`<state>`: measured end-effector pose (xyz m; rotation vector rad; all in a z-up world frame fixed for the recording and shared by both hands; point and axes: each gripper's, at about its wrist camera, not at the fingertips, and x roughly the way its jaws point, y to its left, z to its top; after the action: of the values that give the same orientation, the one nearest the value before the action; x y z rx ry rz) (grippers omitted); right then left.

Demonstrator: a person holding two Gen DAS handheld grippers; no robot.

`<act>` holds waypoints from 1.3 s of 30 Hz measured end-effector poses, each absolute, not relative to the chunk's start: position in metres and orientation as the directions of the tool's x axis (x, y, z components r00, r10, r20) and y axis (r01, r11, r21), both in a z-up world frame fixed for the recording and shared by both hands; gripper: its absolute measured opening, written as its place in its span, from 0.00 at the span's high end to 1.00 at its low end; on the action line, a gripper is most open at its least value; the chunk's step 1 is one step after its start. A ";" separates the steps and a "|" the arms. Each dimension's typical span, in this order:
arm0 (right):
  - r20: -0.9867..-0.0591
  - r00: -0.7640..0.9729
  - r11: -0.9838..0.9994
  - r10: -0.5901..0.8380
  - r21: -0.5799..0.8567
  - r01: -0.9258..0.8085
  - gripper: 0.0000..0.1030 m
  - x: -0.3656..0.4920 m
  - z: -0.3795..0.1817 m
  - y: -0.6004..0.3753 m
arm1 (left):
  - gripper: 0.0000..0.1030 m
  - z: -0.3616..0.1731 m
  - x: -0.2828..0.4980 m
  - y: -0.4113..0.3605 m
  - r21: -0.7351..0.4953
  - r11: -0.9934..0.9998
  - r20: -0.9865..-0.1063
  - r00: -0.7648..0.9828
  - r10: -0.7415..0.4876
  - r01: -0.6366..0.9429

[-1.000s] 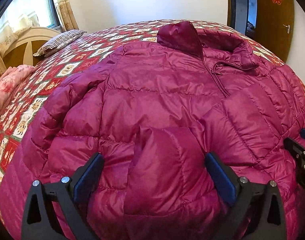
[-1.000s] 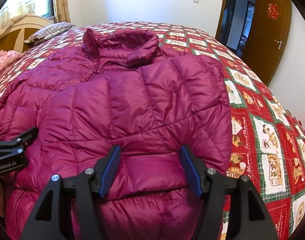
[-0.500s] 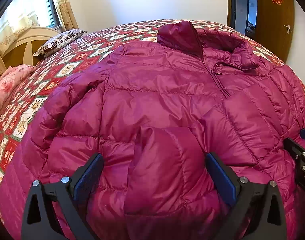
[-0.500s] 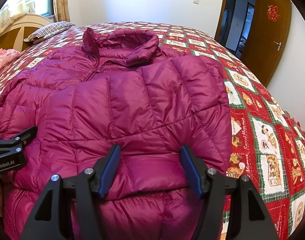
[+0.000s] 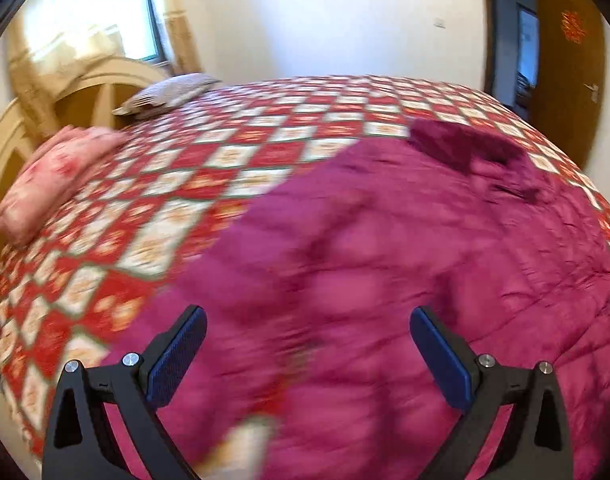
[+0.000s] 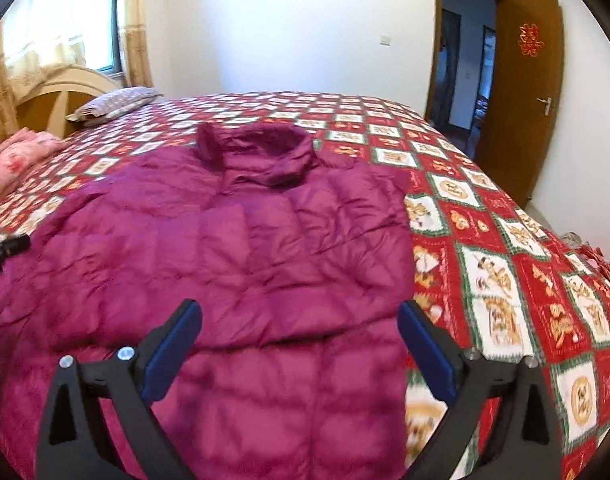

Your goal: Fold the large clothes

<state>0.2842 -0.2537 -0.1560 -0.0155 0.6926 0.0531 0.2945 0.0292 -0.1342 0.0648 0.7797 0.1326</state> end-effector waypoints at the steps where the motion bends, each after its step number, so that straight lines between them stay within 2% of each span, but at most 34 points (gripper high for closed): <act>1: -0.633 0.772 0.997 0.054 -0.002 -0.071 0.03 0.277 -0.156 -0.250 | 0.01 -0.135 0.286 0.049 0.118 0.985 -0.696 0.697 0.173 -0.127; 6: -0.612 0.785 0.991 0.099 -0.009 -0.132 0.03 0.258 -0.156 -0.229 | 0.01 -0.157 0.247 0.141 0.143 0.947 -0.733 0.612 0.297 -0.288; 10: -0.603 0.788 0.986 0.122 -0.016 -0.165 0.03 0.257 -0.155 -0.212 | 0.01 -0.183 0.233 0.180 0.060 0.943 -0.800 0.549 0.242 -0.328; 12: -0.596 0.792 0.983 0.128 -0.027 -0.179 0.03 0.254 -0.154 -0.204 | 0.01 -0.192 0.233 0.184 0.006 0.947 -0.810 0.554 0.192 -0.320; 13: -0.592 0.795 0.982 0.130 -0.035 -0.187 0.03 0.254 -0.154 -0.200 | 0.04 -0.194 0.234 0.182 -0.003 0.951 -0.809 0.560 0.179 -0.309; 14: -0.589 0.798 0.980 0.130 -0.045 -0.193 0.03 0.253 -0.154 -0.197 | 0.14 -0.196 0.235 0.177 -0.005 0.956 -0.806 0.567 0.171 -0.294; 15: -0.586 0.800 0.979 0.129 -0.055 -0.198 0.03 0.252 -0.154 -0.195 | 0.49 -0.196 0.238 0.172 -0.010 0.965 -0.800 0.581 0.150 -0.264; 16: -0.582 0.803 0.978 0.128 -0.061 -0.200 0.03 0.249 -0.154 -0.193 | 0.68 -0.194 0.239 0.170 -0.016 0.970 -0.793 0.594 0.136 -0.243; 18: -0.575 0.809 0.978 0.123 -0.067 -0.196 0.03 0.248 -0.154 -0.195 | 0.83 -0.183 0.244 0.163 -0.021 0.972 -0.784 0.607 0.130 -0.236; 24: -0.549 0.830 0.990 0.104 -0.019 -0.137 0.03 0.244 -0.150 -0.216 | 0.85 -0.094 0.239 0.142 0.077 0.965 -0.592 0.768 0.246 -0.250; 27: -0.536 0.840 0.997 0.081 0.028 -0.078 0.03 0.247 -0.148 -0.232 | 0.85 -0.050 0.240 0.107 0.122 0.977 -0.504 0.837 0.214 -0.176; 33: -0.544 0.837 0.994 0.060 0.111 0.001 0.03 0.247 -0.149 -0.254 | 0.85 -0.025 0.254 0.011 0.156 0.987 -0.461 0.886 0.048 0.028; 38: -0.556 0.830 0.993 0.046 0.116 0.022 0.03 0.243 -0.152 -0.265 | 0.85 -0.043 0.267 -0.072 0.183 0.967 -0.483 0.873 -0.067 0.176; 39: -0.560 0.827 0.993 0.045 0.119 0.026 0.03 0.243 -0.153 -0.268 | 0.82 -0.049 0.268 -0.085 0.182 0.964 -0.486 0.870 -0.084 0.195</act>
<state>0.2434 -0.2678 -0.1528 0.1232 0.5974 0.0100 0.2681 -0.0854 -0.0485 0.2302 0.4959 -0.1475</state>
